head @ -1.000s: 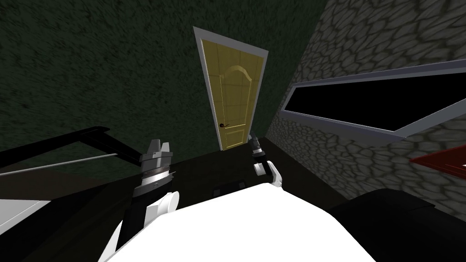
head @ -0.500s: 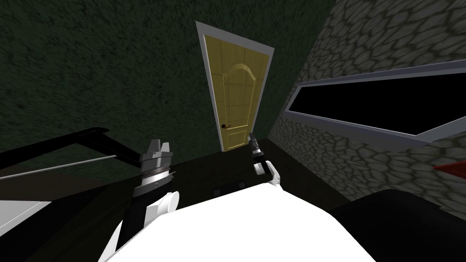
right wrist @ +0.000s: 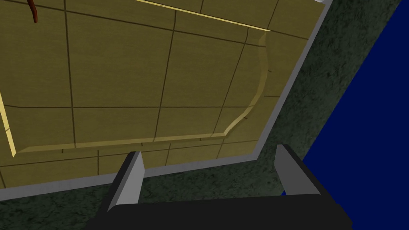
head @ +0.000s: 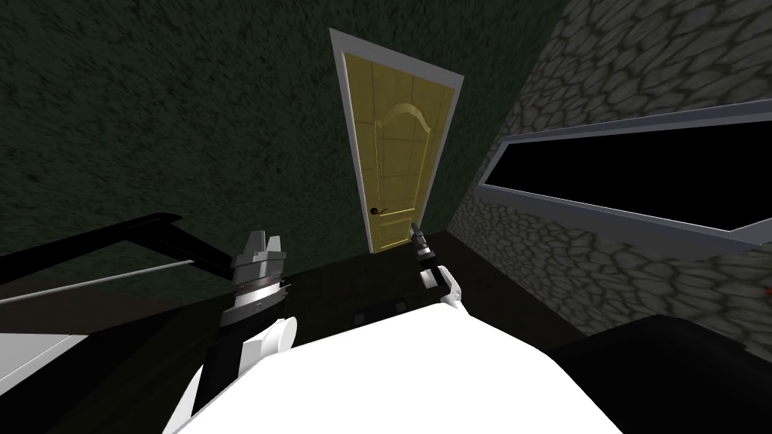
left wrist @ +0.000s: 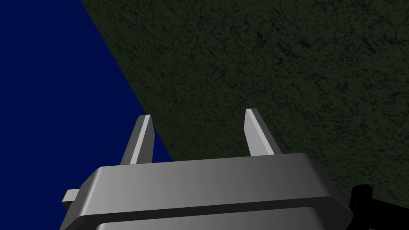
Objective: Pull the door open
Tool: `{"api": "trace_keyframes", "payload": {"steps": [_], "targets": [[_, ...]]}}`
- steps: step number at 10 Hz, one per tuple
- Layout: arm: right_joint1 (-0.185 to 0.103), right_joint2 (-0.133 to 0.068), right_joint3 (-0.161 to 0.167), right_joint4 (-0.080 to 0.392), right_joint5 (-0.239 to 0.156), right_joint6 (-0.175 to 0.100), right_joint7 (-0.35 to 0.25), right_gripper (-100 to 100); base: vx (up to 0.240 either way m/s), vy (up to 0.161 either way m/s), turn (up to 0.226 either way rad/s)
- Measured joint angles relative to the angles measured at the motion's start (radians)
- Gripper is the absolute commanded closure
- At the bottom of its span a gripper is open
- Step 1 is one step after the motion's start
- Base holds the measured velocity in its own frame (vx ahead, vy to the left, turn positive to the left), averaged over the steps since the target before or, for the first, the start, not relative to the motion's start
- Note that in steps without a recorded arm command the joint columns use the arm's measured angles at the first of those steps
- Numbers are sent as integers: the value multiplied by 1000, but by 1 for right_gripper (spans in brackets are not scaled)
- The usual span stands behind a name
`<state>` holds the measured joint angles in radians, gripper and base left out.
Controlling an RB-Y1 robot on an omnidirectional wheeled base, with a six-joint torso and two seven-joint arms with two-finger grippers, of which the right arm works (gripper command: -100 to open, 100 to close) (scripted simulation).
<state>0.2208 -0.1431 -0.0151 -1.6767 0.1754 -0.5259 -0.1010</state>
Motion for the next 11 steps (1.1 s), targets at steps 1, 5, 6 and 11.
{"api": "trace_keyframes", "payload": {"steps": [1, 5, 6, 11], "targets": [[-11, -8, -6, 27, 1, -4, -10, -100, 97, 68, 25], [-42, -22, -18, 130, 11, -28, -40, -100, 104, 56, 24], [-52, -24, -21, 157, 14, -33, -47, -100, 117, 55, 25], [-98, -37, -36, 287, 28, -58, -81, -100, 103, 52, 25]]}}
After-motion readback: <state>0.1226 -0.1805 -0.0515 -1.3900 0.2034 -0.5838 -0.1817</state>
